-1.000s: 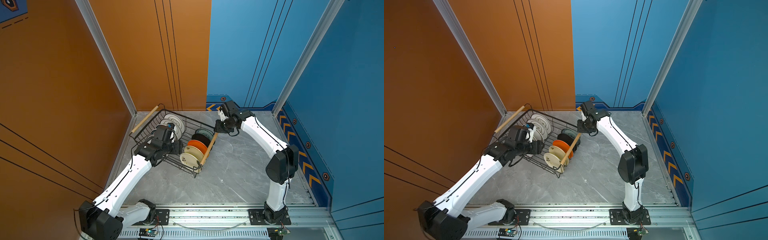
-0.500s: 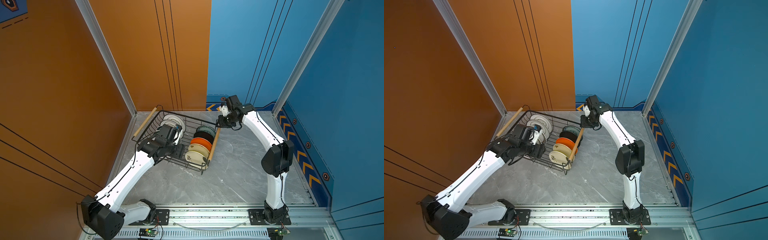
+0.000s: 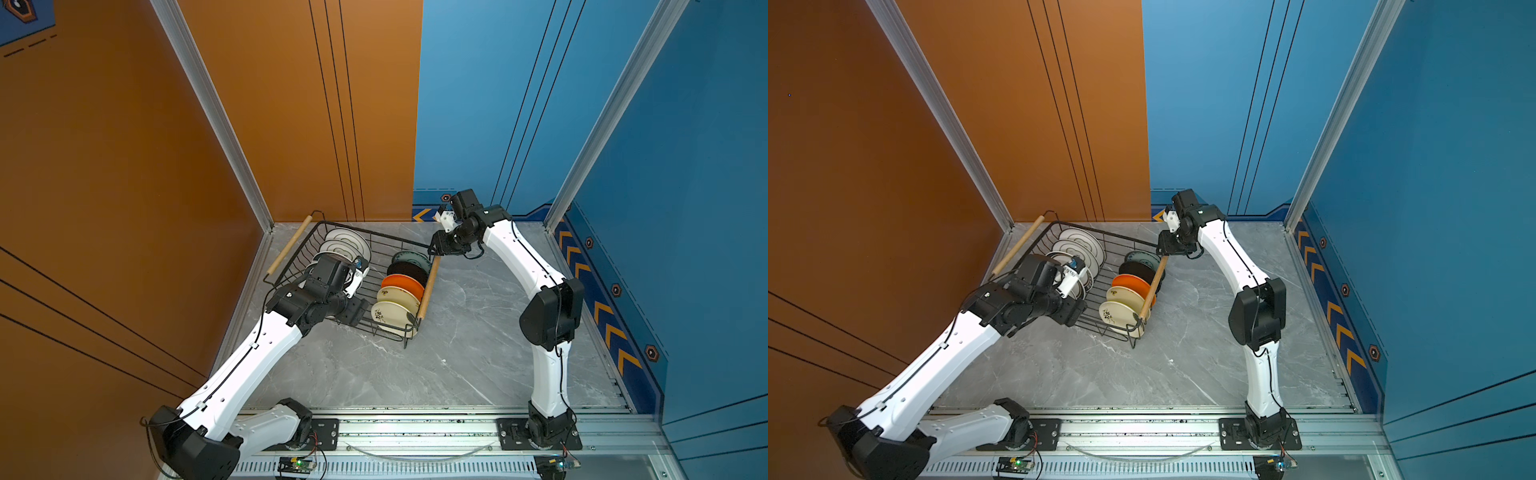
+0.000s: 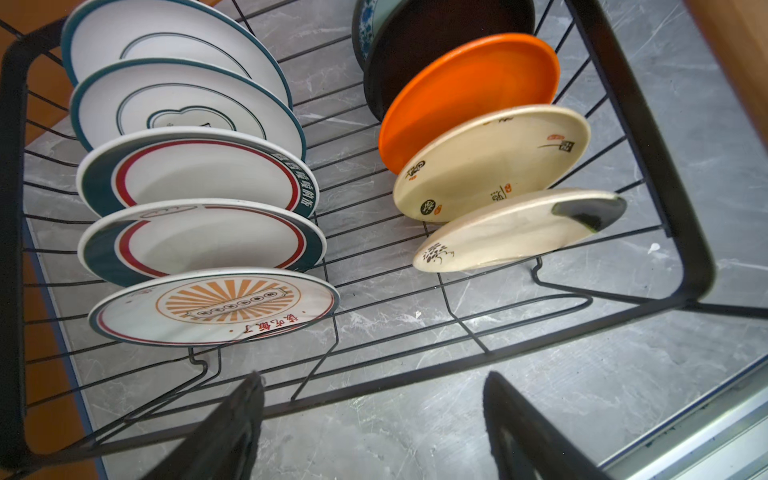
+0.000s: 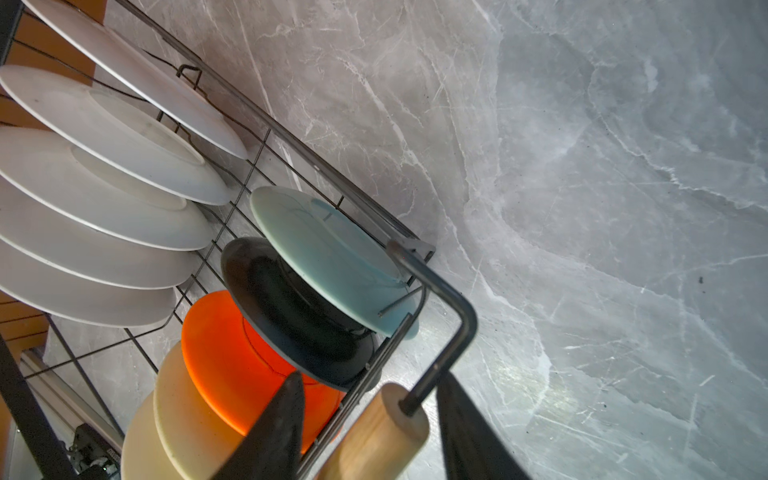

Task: Unload the plates from the dish rack

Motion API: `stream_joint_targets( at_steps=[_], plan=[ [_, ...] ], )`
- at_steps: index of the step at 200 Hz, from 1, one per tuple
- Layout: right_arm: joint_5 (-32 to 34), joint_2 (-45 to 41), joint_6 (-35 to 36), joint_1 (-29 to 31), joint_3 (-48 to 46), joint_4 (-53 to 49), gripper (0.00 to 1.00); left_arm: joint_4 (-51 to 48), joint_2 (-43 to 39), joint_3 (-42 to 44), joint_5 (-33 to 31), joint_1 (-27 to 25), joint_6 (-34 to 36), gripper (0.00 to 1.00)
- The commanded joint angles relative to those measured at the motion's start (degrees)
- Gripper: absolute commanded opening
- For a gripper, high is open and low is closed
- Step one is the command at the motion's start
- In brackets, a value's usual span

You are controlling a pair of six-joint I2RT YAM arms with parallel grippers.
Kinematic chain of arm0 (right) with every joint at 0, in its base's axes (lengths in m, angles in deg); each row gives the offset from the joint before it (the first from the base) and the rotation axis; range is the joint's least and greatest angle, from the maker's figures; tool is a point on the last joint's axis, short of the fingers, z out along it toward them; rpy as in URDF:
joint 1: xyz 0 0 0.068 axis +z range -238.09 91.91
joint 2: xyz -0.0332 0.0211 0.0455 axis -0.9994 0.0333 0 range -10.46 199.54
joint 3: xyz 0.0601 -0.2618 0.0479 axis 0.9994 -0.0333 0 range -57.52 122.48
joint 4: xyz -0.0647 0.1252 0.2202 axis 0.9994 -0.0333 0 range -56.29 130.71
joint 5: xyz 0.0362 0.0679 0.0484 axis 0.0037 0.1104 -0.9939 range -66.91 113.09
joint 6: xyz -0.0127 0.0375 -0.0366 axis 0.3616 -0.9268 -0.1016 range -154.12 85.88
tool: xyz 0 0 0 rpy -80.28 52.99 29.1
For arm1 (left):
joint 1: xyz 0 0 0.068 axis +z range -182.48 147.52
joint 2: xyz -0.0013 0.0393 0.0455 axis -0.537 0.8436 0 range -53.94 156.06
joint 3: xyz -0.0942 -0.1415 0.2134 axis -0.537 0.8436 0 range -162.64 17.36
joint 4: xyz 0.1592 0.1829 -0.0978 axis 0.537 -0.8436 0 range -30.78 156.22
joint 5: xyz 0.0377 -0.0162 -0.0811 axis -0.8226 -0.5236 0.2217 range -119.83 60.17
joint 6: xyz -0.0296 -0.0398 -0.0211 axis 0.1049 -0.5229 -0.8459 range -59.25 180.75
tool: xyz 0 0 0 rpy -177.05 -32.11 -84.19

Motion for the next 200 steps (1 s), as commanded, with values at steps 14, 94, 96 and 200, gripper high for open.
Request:
stream_joint_targets(
  at_steps=[14, 94, 96, 200],
  plan=[
    [-0.43, -0.42, 0.90, 0.07, -1.34, -1.93, 0.66, -3.21, 1.90, -0.78, -0.22, -0.71, 6.90, 0.83],
    [-1.94, -6.75, 0.79, -1.67, -5.47, -0.60, 0.94, -10.55, 7.38, -3.43, 2.30, -1.98, 14.68, 0.79],
    [-2.05, -7.02, 0.78, -1.76, -5.71, -0.55, 0.94, -10.56, 7.22, -3.35, 2.41, -2.06, 14.85, 0.79],
    [-4.32, -16.85, 0.09, -5.36, -14.92, 3.12, 1.00, -10.48, 10.15, -1.04, 3.17, -2.95, 21.14, 0.73]
  ],
)
